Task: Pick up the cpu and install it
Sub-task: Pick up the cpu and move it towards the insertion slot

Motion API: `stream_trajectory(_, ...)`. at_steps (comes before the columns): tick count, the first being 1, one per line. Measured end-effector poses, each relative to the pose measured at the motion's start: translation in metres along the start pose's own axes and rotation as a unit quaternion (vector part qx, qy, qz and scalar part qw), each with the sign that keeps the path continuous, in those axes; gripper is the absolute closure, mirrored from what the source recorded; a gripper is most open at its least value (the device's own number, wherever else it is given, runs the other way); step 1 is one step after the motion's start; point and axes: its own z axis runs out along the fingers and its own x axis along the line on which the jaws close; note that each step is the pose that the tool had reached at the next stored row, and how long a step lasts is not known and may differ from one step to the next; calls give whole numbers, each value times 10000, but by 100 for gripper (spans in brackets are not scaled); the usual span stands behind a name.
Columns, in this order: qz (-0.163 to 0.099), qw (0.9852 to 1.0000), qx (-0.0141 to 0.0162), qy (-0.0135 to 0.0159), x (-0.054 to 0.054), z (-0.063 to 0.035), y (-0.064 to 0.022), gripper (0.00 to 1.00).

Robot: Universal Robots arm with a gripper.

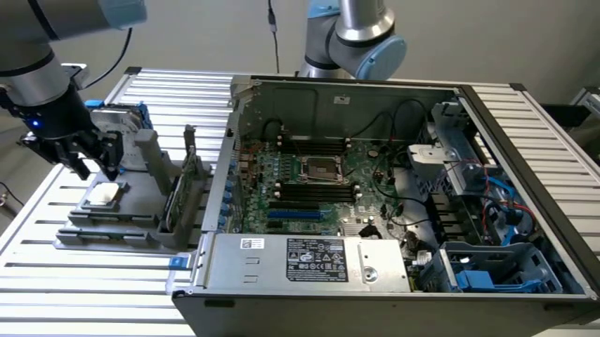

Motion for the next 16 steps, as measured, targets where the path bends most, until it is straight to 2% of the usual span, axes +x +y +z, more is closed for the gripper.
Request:
stream_trajectory(5,-1,10000,-1,3,0,79,-7,44)
stream_trajectory(6,0,10000,-1,7,0,90,-8,44)
stream_trajectory(7,-1,10000,-1,10,0,100,-11,38)
stream_trajectory(16,32,10000,-4,56,1,182,-49,38)
